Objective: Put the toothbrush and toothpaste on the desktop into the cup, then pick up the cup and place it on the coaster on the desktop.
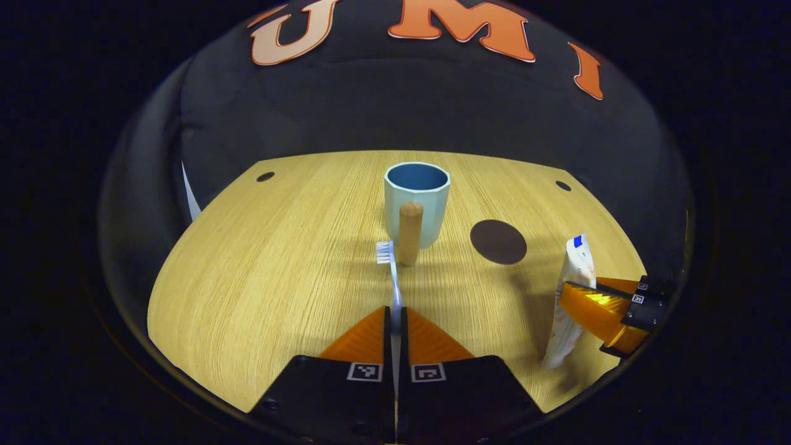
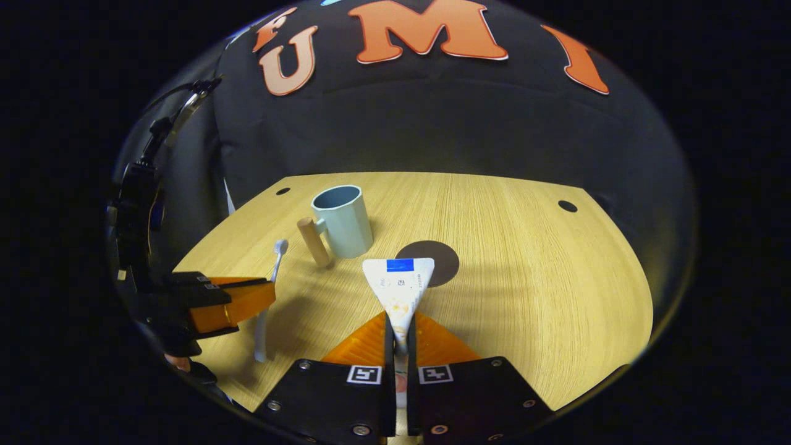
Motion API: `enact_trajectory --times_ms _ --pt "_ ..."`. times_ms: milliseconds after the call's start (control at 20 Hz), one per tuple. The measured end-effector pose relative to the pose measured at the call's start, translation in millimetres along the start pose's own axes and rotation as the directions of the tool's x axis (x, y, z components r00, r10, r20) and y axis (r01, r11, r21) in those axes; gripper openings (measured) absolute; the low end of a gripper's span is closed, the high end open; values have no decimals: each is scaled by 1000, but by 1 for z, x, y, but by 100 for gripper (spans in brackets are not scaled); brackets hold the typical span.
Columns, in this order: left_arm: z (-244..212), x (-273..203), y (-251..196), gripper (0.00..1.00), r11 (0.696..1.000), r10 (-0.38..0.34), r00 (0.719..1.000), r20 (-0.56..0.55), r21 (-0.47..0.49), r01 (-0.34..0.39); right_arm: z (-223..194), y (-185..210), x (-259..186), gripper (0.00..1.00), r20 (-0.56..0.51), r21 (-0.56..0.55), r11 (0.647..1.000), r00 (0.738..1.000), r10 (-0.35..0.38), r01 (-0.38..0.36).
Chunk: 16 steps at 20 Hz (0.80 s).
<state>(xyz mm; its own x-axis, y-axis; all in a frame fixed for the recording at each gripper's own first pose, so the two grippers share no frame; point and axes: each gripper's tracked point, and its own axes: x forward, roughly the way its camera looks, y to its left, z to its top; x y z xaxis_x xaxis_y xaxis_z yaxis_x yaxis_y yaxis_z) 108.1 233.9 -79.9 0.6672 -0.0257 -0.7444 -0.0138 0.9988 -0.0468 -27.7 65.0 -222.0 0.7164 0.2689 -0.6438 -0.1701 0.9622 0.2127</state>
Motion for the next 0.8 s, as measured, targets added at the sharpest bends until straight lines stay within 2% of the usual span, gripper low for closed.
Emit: enact_trajectory --times_ms 150,250,400,550,800 --pt "22 -7 2 2 1000 -2 996 84 2 2 3 4 -6 5 7 16 1000 1000 26 -26" --pt "42 -14 9 1 1000 11 983 182 14 -13 13 0 -8 5 53 -1 1000 999 9 -9" --pt "78 -26 13 2 997 41 940 338 43 -59 28 -1 -16 5 116 -21 1000 993 5 -2" --pt "106 -43 24 2 994 70 892 446 41 -98 48 -1 -24 5 184 -44 999 983 3 5" --pt "162 -50 26 2 995 74 813 578 15 -101 84 -6 -38 5 285 -64 997 958 -14 33"
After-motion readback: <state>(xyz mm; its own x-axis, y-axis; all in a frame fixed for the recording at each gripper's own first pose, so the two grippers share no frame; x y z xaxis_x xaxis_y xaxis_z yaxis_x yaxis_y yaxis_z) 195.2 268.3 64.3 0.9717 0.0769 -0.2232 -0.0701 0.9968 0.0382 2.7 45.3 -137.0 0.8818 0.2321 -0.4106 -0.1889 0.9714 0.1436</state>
